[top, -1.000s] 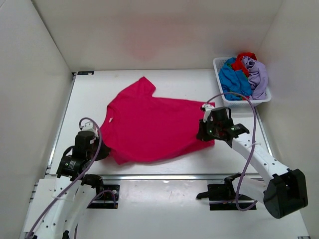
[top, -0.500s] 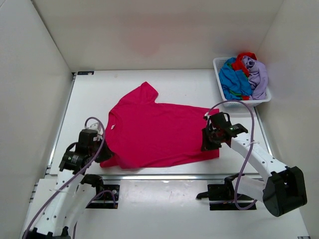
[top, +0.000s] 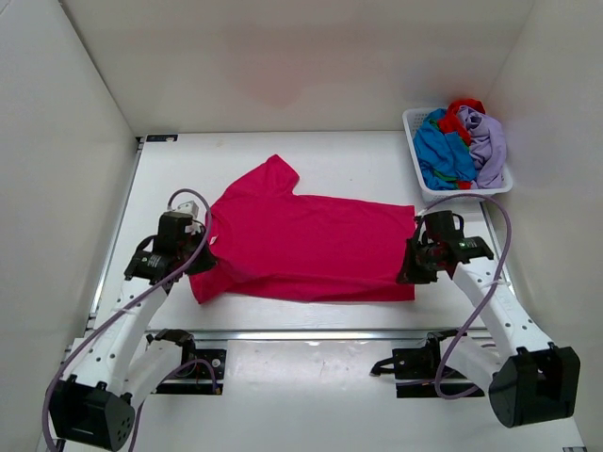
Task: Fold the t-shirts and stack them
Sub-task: Fold the flattened tshirt in 1/3 of the way
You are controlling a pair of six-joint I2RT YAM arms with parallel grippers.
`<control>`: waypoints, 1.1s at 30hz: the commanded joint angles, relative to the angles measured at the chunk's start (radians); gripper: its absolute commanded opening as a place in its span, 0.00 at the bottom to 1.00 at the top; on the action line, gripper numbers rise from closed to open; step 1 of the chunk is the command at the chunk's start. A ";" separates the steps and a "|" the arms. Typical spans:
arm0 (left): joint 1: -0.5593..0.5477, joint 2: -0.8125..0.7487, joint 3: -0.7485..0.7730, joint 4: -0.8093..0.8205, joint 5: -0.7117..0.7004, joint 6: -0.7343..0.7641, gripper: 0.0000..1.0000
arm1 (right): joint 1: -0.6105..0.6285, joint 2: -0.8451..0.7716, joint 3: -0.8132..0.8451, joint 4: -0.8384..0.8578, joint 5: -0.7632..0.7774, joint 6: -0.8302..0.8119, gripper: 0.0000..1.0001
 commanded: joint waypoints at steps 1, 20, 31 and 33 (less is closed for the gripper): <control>0.025 0.017 0.050 0.054 -0.020 0.028 0.00 | -0.012 -0.058 0.036 -0.078 -0.029 0.032 0.00; 0.028 0.131 0.074 0.192 -0.018 0.040 0.00 | -0.051 -0.105 -0.065 -0.064 0.000 0.075 0.00; 0.025 0.249 0.108 0.246 -0.020 0.048 0.00 | -0.126 -0.013 -0.065 0.025 -0.040 0.035 0.08; 0.025 0.267 0.110 0.249 -0.020 0.048 0.00 | -0.126 0.005 -0.064 0.038 -0.042 0.037 0.07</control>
